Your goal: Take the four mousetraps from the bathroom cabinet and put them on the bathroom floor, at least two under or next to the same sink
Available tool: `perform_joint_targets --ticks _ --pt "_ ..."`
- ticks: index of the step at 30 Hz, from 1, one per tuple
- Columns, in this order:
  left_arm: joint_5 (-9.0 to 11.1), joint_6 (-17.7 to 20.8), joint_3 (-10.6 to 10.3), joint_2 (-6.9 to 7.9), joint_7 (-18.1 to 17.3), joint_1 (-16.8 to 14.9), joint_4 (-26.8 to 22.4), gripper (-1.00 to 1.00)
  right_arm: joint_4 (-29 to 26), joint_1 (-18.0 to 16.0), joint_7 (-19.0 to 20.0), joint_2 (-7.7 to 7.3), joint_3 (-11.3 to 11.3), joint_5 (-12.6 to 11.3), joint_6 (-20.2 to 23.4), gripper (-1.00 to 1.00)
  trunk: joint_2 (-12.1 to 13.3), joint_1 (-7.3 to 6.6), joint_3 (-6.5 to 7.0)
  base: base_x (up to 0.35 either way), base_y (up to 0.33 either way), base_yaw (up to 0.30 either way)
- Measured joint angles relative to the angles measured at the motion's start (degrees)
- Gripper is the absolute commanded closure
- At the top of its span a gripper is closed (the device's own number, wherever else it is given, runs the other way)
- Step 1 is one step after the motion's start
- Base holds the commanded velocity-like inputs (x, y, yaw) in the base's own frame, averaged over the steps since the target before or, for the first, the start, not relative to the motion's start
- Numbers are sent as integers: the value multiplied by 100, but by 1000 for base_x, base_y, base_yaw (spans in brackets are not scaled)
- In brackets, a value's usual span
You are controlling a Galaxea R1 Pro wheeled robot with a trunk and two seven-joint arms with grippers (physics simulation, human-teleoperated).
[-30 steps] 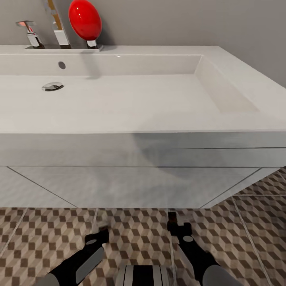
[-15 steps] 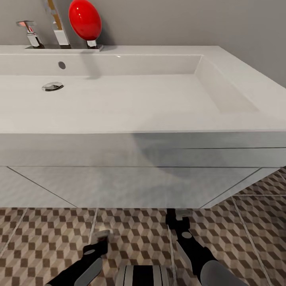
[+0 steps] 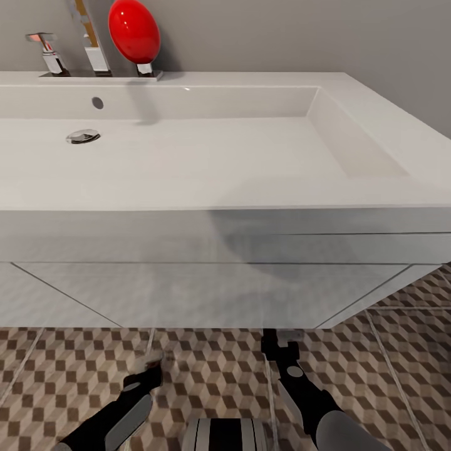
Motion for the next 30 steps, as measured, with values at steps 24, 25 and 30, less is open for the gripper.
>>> perform_joint_targets --ticks 24,25,30 --pt "-163 53 343 246 -52 0 -306 100 6 0 6 0 8 24 4 100 0 0 0 0 0 0" --pt "-244 54 343 241 -56 0 -307 100 7 0 6 0 8 23 6 100 0 0 0 0 0 0" --pt "-570 56 344 219 -66 0 -308 100 9 0 5 0 8 23 8 100 0 0 0 0 0 0"
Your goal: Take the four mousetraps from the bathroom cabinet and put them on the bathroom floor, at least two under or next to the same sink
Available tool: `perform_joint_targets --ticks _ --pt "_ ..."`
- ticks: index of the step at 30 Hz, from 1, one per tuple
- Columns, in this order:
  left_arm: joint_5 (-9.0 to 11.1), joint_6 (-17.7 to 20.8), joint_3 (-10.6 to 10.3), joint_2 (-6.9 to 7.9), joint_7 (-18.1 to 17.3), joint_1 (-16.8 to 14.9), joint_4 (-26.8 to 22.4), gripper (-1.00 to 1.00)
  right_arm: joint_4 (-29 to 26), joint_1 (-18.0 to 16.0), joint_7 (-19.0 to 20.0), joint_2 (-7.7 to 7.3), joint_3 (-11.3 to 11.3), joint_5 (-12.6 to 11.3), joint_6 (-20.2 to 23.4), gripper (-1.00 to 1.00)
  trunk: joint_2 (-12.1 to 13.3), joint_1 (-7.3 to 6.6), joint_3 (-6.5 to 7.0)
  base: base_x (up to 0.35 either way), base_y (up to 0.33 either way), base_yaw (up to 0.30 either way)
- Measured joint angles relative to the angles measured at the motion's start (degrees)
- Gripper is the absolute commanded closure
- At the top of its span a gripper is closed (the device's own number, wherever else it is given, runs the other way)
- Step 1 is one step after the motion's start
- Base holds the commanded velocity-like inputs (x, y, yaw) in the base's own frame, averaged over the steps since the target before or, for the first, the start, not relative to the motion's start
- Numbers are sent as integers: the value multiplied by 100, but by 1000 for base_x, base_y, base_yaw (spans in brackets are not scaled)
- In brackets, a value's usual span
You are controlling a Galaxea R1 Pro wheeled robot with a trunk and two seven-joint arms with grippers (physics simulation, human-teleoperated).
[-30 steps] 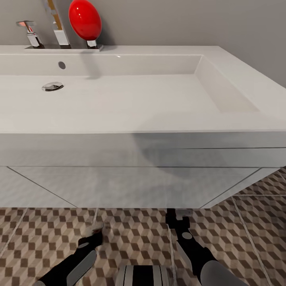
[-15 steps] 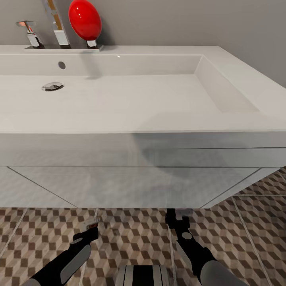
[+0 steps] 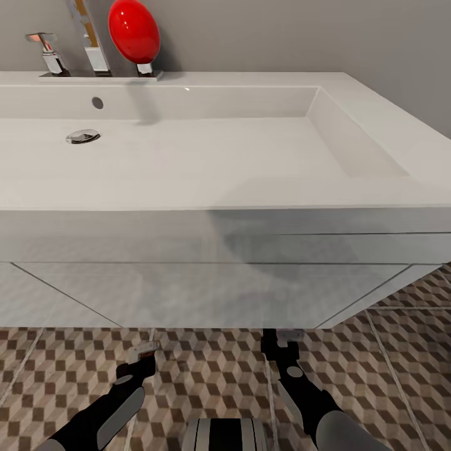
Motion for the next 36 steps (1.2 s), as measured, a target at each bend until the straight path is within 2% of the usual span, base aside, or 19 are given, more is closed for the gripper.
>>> perform_joint_targets --ticks 14,20,28,36 --pt "-72 9 13 22 5 0 -34 100 -1 0 -1 0 0 15 0 100 0 0 0 0 0 0" --pt "-75 9 158 22 7 0 -35 100 0 0 -1 0 0 17 4 100 8 -16 132 0 0 0" --pt "-74 4 197 26 28 0 -35 100 0 0 0 0 0 17 8 100 18 -36 310 0 0 0" --pt "-72 0 194 15 29 0 -35 100 0 0 1 0 0 16 8 100 19 -36 310 0 0 0"
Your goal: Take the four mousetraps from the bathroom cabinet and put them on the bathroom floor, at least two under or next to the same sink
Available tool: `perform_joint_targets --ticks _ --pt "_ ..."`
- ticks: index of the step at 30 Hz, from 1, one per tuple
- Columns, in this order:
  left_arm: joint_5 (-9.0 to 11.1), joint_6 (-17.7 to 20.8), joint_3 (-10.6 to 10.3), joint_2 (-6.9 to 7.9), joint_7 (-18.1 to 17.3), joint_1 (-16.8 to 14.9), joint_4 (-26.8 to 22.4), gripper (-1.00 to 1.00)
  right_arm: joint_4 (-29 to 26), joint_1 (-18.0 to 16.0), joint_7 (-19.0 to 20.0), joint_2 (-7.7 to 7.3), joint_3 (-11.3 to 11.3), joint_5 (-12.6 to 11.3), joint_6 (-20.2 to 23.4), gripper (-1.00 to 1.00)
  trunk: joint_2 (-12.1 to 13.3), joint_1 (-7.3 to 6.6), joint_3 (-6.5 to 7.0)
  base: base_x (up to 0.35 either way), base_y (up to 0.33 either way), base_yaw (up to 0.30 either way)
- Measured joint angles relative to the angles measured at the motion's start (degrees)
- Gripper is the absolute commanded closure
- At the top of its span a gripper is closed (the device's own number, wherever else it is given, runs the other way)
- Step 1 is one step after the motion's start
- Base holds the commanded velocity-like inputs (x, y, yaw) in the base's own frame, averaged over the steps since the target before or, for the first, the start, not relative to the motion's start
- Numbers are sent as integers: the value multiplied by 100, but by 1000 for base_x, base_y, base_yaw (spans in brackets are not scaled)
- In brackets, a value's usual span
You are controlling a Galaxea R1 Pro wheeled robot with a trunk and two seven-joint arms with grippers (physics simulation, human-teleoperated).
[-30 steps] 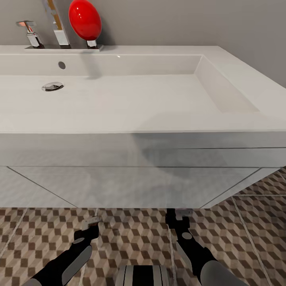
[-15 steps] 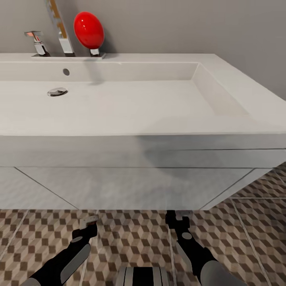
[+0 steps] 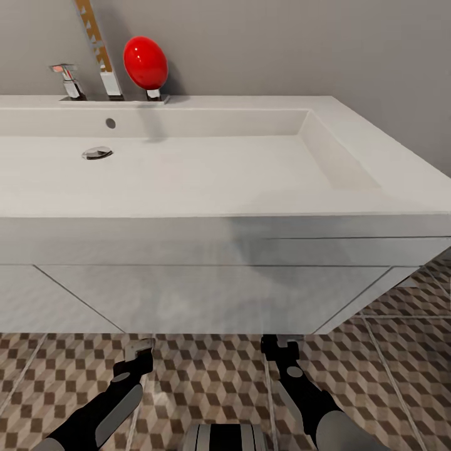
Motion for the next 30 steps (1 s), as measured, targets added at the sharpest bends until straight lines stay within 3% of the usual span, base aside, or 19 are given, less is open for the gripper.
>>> perform_joint_targets --ticks 14,30 --pt "-1 9 74 15 -13 0 4 100 0 0 -1 0 0 7 0 100 0 0 0 0 0 0" --pt "-7 13 114 11 16 0 9 100 -1 0 0 0 0 8 -2 100 -21 42 -354 0 0 0"
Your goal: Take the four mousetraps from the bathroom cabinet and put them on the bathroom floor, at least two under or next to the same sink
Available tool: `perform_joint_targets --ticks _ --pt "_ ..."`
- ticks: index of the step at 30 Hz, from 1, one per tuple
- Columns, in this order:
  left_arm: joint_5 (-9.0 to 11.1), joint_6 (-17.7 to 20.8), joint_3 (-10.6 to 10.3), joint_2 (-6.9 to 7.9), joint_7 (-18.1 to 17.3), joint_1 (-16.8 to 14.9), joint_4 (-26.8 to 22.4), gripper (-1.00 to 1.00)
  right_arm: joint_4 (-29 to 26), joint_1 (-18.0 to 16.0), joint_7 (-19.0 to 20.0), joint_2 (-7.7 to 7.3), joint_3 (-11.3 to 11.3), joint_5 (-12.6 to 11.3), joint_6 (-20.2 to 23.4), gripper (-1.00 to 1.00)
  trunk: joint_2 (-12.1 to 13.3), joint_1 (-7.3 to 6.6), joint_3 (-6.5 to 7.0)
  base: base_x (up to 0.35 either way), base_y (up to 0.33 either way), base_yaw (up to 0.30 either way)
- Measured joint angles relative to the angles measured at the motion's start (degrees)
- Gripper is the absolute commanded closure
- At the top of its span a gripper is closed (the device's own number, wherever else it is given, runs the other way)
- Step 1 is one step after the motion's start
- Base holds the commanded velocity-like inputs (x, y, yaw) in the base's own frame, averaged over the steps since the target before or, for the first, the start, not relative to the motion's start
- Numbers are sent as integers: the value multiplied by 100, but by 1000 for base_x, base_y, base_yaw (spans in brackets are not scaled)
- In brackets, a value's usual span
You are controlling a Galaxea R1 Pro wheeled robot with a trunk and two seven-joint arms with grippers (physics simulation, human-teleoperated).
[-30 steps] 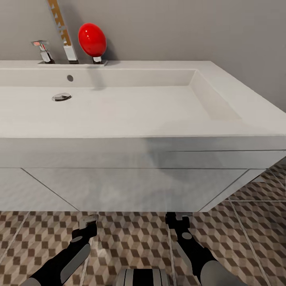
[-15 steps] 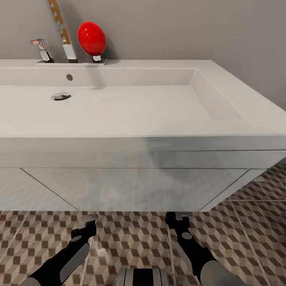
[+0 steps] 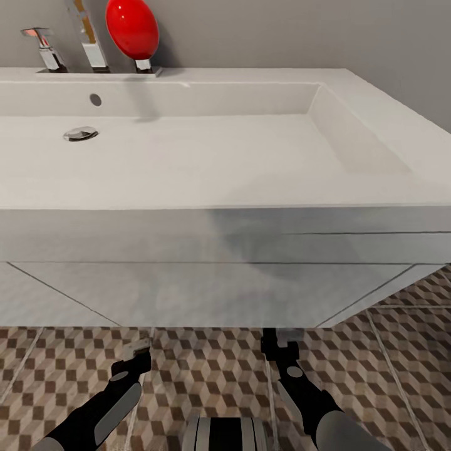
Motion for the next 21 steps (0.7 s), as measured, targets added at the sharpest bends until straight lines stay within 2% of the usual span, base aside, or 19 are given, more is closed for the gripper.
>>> perform_joint_targets --ticks 7,12,14,19,21 --pt "0 6 5 -5 10 0 -6 100 -5 0 -9 0 5 6 13 100 -9 18 -155 0 0 0" --pt "-7 370 69 -3 -21 0 -9 100 -9 0 -16 0 -8 28 41 100 -14 25 -222 0 0 0" --pt "-7 477 278 1 -35 -1 -9 100 -14 0 -17 0 -7 30 44 100 -14 25 -222 0 0 0" --pt "-8 542 1036 -1 -45 -2 -10 100 -16 0 -17 0 0 26 45 100 -14 25 -222 0 0 0" --pt "-27 549 1139 -27 -46 -2 -10 100 -17 0 -17 0 4 25 46 100 -14 25 -222 0 0 0"
